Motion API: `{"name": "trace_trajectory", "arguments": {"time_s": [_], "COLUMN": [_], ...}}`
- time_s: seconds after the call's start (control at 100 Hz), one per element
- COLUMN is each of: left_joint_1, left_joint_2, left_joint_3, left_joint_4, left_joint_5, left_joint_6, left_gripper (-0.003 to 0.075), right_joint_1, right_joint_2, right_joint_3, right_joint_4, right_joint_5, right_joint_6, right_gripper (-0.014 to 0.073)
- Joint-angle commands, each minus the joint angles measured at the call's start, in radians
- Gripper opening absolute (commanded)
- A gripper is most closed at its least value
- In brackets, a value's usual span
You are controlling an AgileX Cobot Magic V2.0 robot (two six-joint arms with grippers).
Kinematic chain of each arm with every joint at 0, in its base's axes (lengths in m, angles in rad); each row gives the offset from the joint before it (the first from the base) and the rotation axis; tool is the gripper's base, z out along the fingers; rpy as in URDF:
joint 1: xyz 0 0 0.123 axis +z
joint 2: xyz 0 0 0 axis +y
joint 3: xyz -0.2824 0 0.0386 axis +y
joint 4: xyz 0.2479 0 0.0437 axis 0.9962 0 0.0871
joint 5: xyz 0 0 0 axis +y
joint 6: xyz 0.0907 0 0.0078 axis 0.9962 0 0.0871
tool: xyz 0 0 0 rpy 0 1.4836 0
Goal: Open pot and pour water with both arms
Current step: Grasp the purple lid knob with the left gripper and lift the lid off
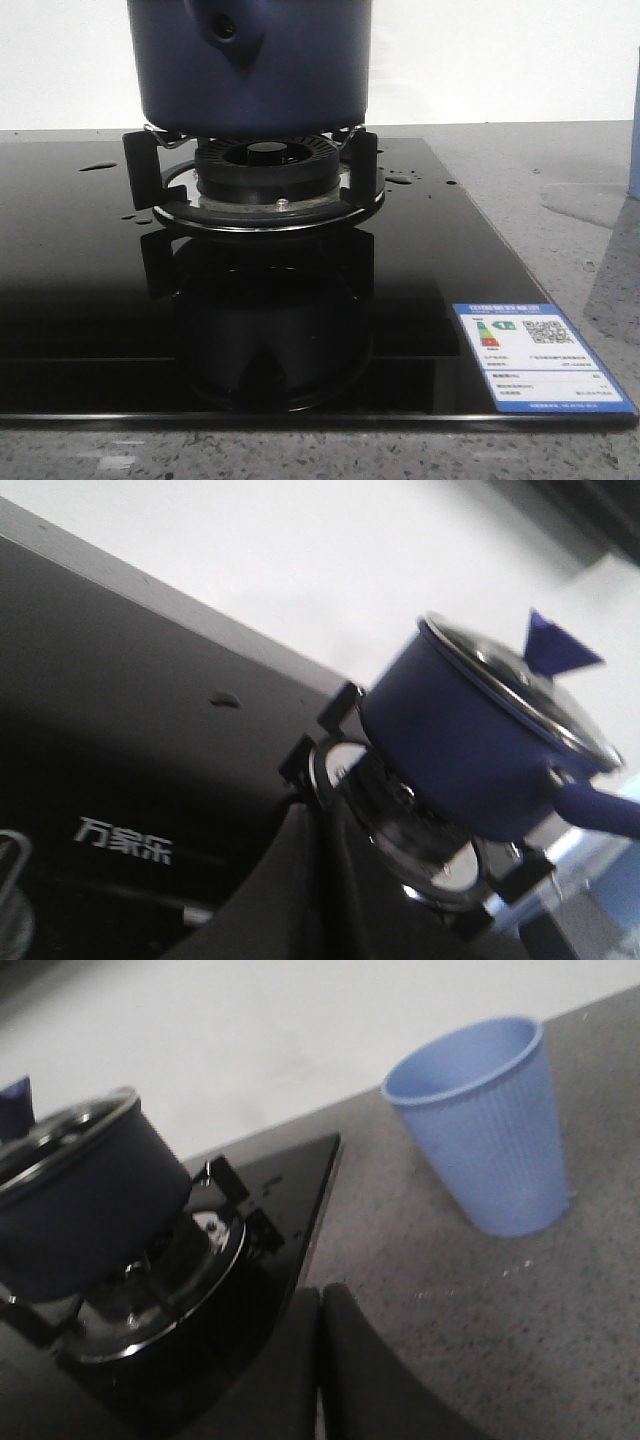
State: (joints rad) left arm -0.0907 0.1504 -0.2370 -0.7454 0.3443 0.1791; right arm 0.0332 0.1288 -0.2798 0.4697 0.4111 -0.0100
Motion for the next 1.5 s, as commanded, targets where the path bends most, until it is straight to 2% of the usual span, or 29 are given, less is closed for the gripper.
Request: {"name": "trace_trajectory", "arguments": {"time_s": [0.0, 0.17, 0.32, 0.38, 0.43, 0.53, 0.67, 0.79, 0.89, 0.96, 1.05, 1.08, 1.13, 1.19, 1.29, 1.38, 1.49], "left_joint_1": [-0.022, -0.067, -0.098, -0.100, -0.100, -0.100, -0.100, -0.100, -0.100, -0.100, -0.100, -0.100, -0.100, -0.100, -0.100, -0.100, -0.100], "left_joint_2": [0.122, 0.338, 0.457, 0.493, 0.518, 0.559, 0.604, 0.633, 0.655, 0.676, 0.707, 0.722, 0.748, 0.780, 0.844, 0.916, 1.011], "left_joint_3": [-0.110, -0.272, -0.364, -0.386, -0.396, -0.407, -0.419, -0.424, -0.445, -0.464, -0.492, -0.507, -0.531, -0.563, -0.630, -0.693, -0.765], "left_joint_4": [-0.009, -0.064, -0.314, -0.441, -0.560, -0.695, -0.734, -0.766, -0.775, -0.785, -0.815, -0.821, -0.823, -0.823, -0.821, -0.821, -0.848], "left_joint_5": [0.034, 0.250, 0.386, 0.444, 0.494, 0.567, 0.592, 0.606, 0.620, 0.615, 0.582, 0.566, 0.551, 0.551, 0.549, 0.546, 0.538], "left_joint_6": [0.048, 0.184, 0.503, 0.631, 0.736, 0.909, 1.083, 1.257, 1.362, 1.409, 1.443, 1.443, 1.443, 1.443, 1.443, 1.455, 1.475], "left_gripper": [-0.0019, -0.0018, -0.0018, -0.0018, -0.0018, -0.0018, -0.0018, -0.0011, 0.0069, 0.0195, 0.0412, 0.0483, 0.0549, 0.0566, 0.0564, 0.0564, 0.0566], "right_joint_1": [-0.005, -0.005, -0.005, -0.005, -0.005, -0.005, -0.005, -0.005, -0.005, -0.005, -0.005, -0.005, -0.005, -0.005, -0.005, -0.005, -0.005], "right_joint_2": [0.105, 0.272, 0.364, 0.380, 0.382, 0.382, 0.382, 0.382, 0.382, 0.382, 0.382, 0.382, 0.382, 0.382, 0.382, 0.382, 0.382], "right_joint_3": [-0.115, -0.292, -0.374, -0.385, -0.385, -0.385, -0.385, -0.385, -0.385, -0.385, -0.385, -0.385, -0.385, -0.385, -0.385, -0.385, -0.385], "right_joint_4": [-0.001, -0.001, 0.008, 0.058, 0.119, 0.248, 0.359, 0.415, 0.424, 0.424, 0.424, 0.424, 0.424, 0.424, 0.427, 0.427, 0.427], "right_joint_5": [0.084, 0.389, 0.545, 0.584, 0.596, 0.600, 0.582, 0.568, 0.533, 0.495, 0.453, 0.440, 0.422, 0.403, 0.370, 0.355, 0.351], "right_joint_6": [0.000, 0.000, -0.006, -0.064, -0.115, -0.255, -0.477, -0.602, -0.652, -0.655, -0.655, -0.655, -0.655, -0.655, -0.655, -0.655, -0.655], "right_gripper": [-0.0067, -0.0067, -0.0067, -0.0067, -0.0067, -0.0067, -0.0067, -0.0067, -0.0066, -0.0056, 0.0035, 0.0099, 0.0215, 0.0377, 0.0568, 0.0633, 0.0636]}}
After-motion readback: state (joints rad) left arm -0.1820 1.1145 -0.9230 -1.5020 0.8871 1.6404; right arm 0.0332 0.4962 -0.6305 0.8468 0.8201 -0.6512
